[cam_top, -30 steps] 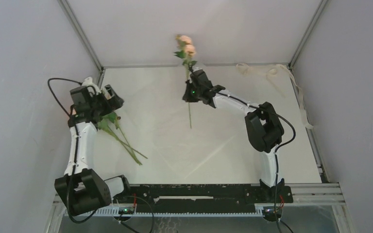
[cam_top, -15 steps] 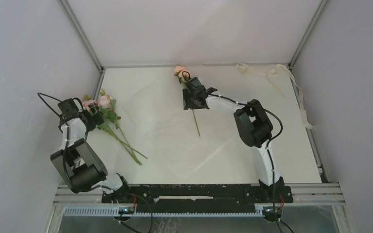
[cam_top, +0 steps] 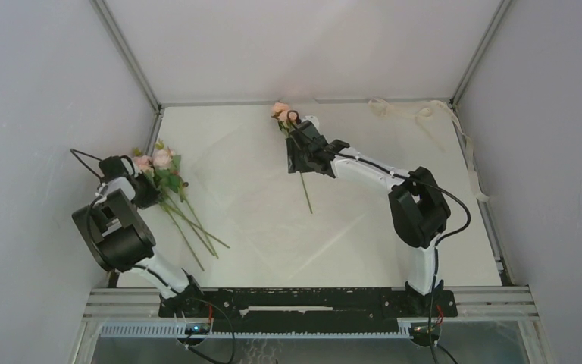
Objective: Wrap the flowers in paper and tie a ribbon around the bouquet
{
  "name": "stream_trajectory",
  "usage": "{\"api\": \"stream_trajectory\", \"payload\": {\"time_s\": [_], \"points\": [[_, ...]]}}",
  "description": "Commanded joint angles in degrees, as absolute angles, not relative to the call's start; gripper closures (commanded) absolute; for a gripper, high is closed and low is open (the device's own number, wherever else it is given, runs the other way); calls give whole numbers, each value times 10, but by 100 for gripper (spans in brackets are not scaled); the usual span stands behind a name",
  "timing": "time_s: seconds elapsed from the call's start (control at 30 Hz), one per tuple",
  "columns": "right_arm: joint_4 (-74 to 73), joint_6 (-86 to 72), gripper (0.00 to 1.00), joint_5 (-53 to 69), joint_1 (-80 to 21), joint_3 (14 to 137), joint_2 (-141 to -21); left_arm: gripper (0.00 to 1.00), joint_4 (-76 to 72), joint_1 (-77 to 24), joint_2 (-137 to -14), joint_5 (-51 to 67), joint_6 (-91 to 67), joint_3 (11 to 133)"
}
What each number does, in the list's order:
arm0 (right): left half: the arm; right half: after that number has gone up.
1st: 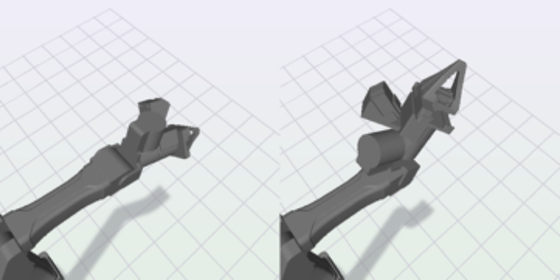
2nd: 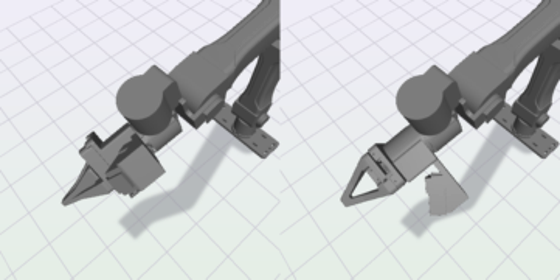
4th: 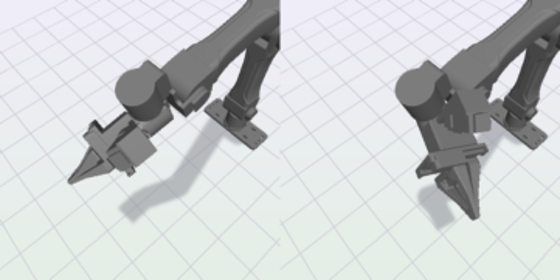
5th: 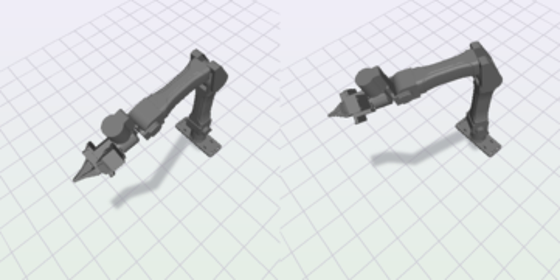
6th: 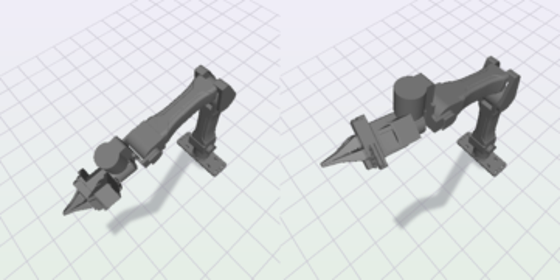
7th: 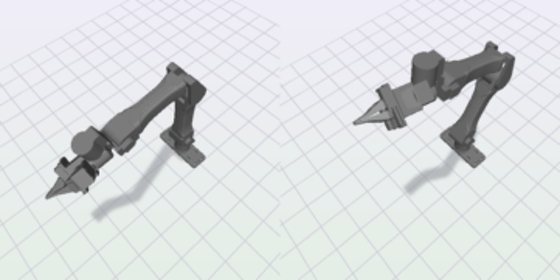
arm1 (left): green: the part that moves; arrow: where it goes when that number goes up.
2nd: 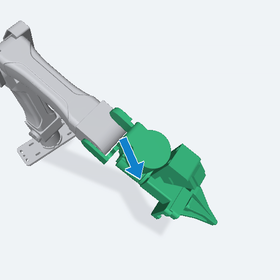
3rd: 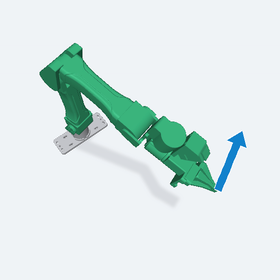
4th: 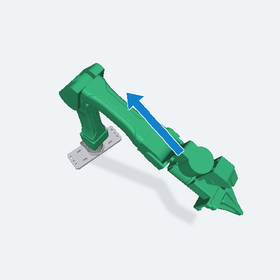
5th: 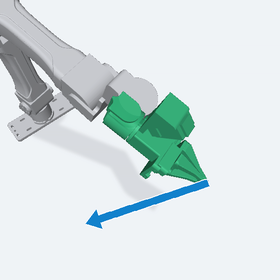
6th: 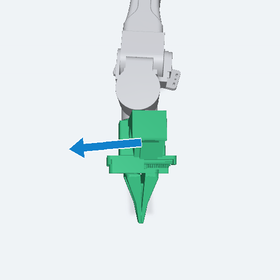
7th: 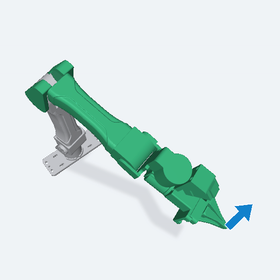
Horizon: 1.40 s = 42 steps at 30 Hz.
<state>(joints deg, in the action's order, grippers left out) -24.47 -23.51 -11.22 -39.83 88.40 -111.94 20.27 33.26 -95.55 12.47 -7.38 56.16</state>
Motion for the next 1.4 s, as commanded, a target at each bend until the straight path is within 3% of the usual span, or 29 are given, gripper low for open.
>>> {"api": "stream_trajectory", "payload": {"time_s": [0.0, 0.27, 0.4, 0.47, 0.53, 0.67, 0.83, 1.0, 1.1, 1.13, 1.2, 1.23, 1.27, 1.33, 1.37], "points": [[-246, -236, 34, -134, -399, 868, -1075, 100, 201, 343, -889, 167, -73, 572], [-203, -191, 34, -99, -418, 841, -1031, 100, 225, 346, -683, 166, -83, 566], [-125, -136, 33, 11, -440, 812, -998, 100, 252, 346, -626, 236, -101, 647], [-83, -115, 28, 110, -448, 811, -985, 100, 259, 338, -627, 313, -130, 681], [-18, -124, 2, 226, -454, 811, -977, 100, 258, 296, -626, 344, -152, 699], [169, -196, 1, 340, -487, 811, -993, 100, 268, 141, -623, 354, -175, 723], [244, -236, 0, 308, -514, 851, -1033, 100, 272, 37, -629, 359, -196, 740], [234, -268, 3, 254, -509, 874, -1066, 100, 265, 9, -631, 377, -219, 736], [252, -299, 14, 266, -504, 880, -1086, 100, 252, 5, -627, 376, -227, 718], [247, -304, 26, 271, -503, 889, -1095, 100, 251, 5, -630, 376, -228, 715], [241, -323, 60, 287, -493, 904, -1114, 100, 258, 5, -634, 371, -219, 711], [246, -339, 77, 297, -479, 904, -1124, 92, 269, 5, -635, 365, -205, 708], [253, -357, 97, 305, -467, 899, -1127, 72, 278, 6, -633, 358, -187, 703], [259, -386, 100, 310, -437, 869, -1124, 32, 295, 16, -636, 336, -163, 694], [251, -392, 100, 305, -419, 854, -1119, 19, 313, 27, -642, 325, -150, 693]]}}
